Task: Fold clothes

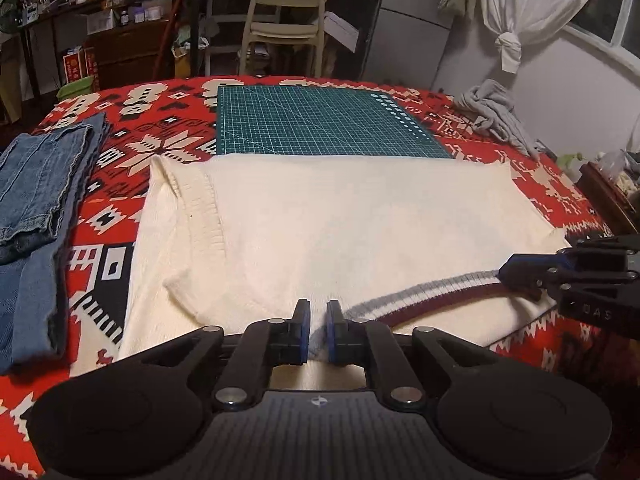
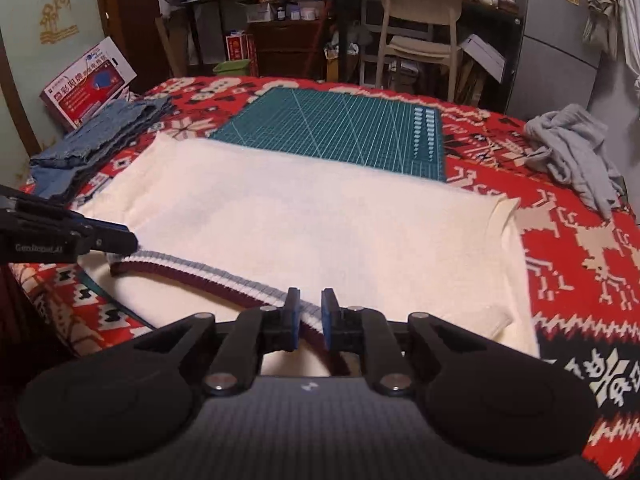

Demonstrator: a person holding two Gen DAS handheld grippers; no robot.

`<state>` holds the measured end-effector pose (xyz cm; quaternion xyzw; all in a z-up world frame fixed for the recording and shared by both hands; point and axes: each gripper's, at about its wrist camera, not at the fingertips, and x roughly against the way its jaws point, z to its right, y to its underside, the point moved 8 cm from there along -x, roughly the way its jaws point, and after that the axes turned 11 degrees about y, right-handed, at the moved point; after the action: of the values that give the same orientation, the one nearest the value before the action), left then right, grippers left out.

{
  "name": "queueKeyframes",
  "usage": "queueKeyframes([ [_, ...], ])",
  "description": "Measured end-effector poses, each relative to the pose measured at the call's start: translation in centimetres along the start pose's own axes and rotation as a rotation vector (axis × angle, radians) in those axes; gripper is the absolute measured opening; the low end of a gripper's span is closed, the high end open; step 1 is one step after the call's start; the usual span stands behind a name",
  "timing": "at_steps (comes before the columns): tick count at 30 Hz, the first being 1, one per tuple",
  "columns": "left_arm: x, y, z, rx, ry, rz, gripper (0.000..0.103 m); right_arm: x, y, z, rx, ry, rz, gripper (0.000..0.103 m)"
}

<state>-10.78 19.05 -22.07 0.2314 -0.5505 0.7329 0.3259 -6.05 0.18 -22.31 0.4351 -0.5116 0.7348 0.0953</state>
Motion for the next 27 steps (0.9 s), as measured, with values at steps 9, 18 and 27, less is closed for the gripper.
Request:
queueKeyframes([
  [9,1.5,-0.8,-0.9,0.047,0.005,0.044,0.009,0.5,-0.1,0.4,-0.033,-0.012,0.018,0.013],
  [18,-0.8,-3.7,-4.2,0.121,-0.006,0.074,0.009,-1.9,-3.3,5.1,-0.107,0.095,0.057,0.011],
  [27,-0.2,-2.0,-4.8,0.095,-0.033,0.048,0.009,-3.9,-1.9,5.8,-0.055,0.132,0.024,0.007],
])
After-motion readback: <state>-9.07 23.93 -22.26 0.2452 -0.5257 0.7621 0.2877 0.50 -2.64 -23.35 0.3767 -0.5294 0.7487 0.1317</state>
